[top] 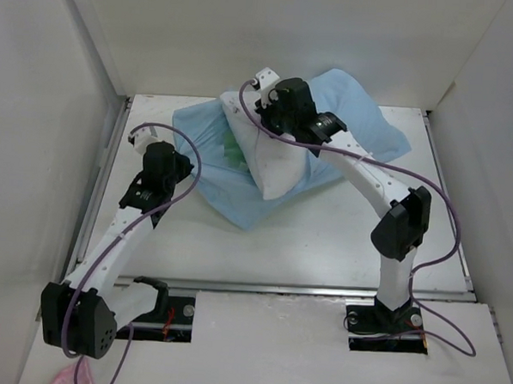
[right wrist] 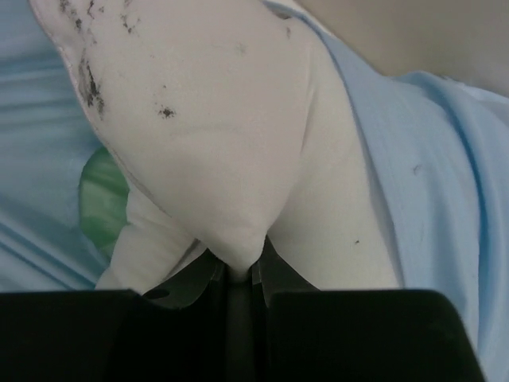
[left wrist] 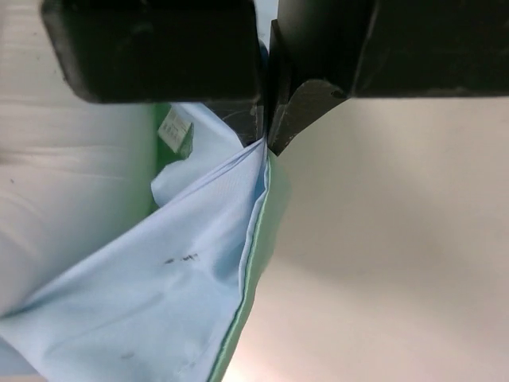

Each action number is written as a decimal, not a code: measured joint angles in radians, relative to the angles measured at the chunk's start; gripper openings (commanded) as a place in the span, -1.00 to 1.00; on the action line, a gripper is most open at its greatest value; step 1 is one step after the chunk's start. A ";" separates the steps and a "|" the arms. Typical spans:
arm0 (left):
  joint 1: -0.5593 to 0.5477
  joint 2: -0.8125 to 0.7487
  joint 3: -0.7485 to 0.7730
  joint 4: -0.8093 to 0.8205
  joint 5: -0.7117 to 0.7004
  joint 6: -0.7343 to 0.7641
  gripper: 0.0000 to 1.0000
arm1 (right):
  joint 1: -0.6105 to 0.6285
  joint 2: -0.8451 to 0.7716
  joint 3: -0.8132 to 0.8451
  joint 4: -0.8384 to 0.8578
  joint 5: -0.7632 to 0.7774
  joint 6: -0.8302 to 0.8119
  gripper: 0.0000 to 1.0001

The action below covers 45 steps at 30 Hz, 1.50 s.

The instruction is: Put the pillow into the pillowcase

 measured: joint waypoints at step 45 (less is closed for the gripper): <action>-0.159 0.498 0.309 -0.086 0.270 0.238 0.70 | -0.010 0.080 0.092 -0.160 -0.295 -0.004 -1.00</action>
